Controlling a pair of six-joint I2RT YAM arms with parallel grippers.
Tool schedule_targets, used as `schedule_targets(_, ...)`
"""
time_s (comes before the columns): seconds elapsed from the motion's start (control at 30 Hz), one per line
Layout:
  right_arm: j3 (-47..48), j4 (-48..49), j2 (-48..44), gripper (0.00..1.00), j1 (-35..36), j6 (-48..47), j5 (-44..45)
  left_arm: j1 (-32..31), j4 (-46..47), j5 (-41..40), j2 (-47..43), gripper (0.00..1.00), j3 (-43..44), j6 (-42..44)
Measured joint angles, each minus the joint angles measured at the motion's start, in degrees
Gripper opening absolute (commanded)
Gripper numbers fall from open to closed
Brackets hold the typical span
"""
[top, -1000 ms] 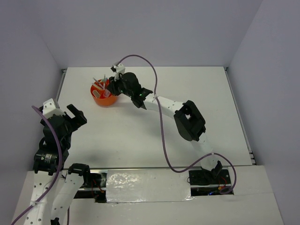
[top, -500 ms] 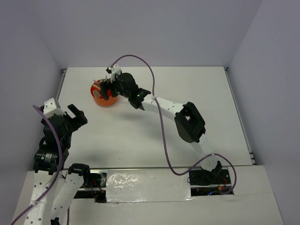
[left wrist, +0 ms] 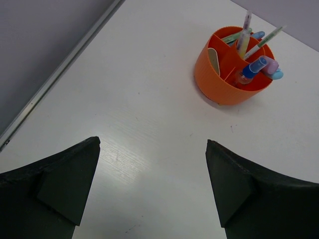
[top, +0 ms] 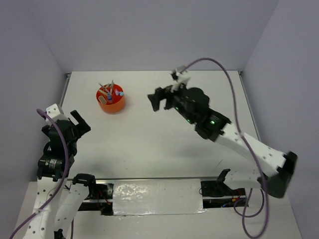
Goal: Sort the stationery into containers
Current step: Reset both arms
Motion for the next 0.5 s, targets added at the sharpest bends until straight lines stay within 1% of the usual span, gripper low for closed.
schedule_targets(0.17, -12.3, -10.4, -20.7, 1.0, 0.0, 0.8, 7.0, 0.1, -2.5, -2.1, 0.0, 0.99, 1.7, 0.2)
schedule_targets(0.23, -14.7, -14.9, -27.3, 1.0, 0.0, 1.0, 9.3, 0.1, -3.1, -2.4, -0.9, 0.99, 3.1, 0.4)
schedule_targets(0.37, -16.3, -24.9, -40.8, 1.0, -0.1, 2.5, 13.6, 0.1, -3.5, -1.5, -5.6, 0.99, 3.9, 1.0)
schedule_targets(0.5, -16.0, -31.6, -54.3, 1.0, -0.1, 3.9, 16.3, 0.1, -3.3, 1.0, -10.6, 0.99, 3.8, 2.4)
